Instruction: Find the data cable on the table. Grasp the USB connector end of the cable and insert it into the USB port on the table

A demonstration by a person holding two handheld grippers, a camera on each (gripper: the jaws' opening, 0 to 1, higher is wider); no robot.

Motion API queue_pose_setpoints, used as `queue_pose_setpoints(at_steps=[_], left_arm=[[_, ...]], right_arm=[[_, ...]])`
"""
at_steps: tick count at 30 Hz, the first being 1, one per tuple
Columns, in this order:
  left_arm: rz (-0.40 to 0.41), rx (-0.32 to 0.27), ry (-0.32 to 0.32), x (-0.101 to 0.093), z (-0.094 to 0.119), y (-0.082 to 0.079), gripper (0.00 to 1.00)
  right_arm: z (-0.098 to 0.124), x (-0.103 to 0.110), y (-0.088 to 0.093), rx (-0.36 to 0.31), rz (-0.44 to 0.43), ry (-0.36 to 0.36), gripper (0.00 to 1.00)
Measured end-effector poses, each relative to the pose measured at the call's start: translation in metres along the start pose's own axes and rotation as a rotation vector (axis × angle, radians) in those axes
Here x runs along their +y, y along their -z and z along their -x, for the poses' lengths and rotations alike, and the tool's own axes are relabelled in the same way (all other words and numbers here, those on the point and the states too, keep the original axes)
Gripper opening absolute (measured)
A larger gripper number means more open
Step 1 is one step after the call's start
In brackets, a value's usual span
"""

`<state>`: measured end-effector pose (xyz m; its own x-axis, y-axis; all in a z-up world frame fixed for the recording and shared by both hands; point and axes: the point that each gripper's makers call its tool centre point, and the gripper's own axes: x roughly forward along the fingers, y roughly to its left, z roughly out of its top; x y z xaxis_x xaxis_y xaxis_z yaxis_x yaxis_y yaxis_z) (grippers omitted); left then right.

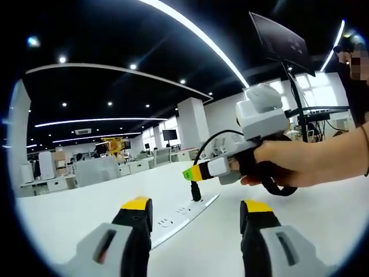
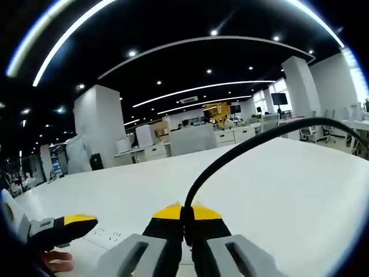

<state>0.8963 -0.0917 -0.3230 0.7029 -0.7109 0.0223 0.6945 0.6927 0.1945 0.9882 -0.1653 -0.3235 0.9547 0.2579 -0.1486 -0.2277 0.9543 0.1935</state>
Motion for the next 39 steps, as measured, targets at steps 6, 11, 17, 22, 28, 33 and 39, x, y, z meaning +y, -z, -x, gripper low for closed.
queue_pose_setpoints(at_steps=[6,11,17,22,28,33,39], left_arm=[[0.000,0.001,-0.002,-0.001,0.001,0.001,0.61],[-0.002,0.003,-0.003,-0.002,0.001,0.001,0.61],[0.002,-0.001,-0.006,0.000,0.001,0.000,0.61],[0.005,0.000,-0.012,0.002,0.001,0.000,0.62],[0.022,-0.019,-0.023,0.005,0.002,-0.003,0.65],[0.045,-0.042,-0.037,0.009,0.003,-0.008,0.69],[0.086,-0.061,-0.076,0.018,0.006,-0.011,0.72]], right_arm=[[0.002,0.000,0.001,-0.009,-0.002,-0.003,0.06],[0.000,0.000,0.001,-0.008,0.016,-0.001,0.06],[-0.003,0.005,-0.001,-0.018,0.002,-0.013,0.14],[-0.002,0.008,-0.001,-0.019,-0.023,-0.020,0.20],[0.006,0.005,-0.010,-0.057,-0.077,-0.013,0.28],[0.016,0.009,-0.012,-0.083,-0.084,-0.010,0.32],[0.027,0.007,-0.010,-0.105,-0.069,0.020,0.40]])
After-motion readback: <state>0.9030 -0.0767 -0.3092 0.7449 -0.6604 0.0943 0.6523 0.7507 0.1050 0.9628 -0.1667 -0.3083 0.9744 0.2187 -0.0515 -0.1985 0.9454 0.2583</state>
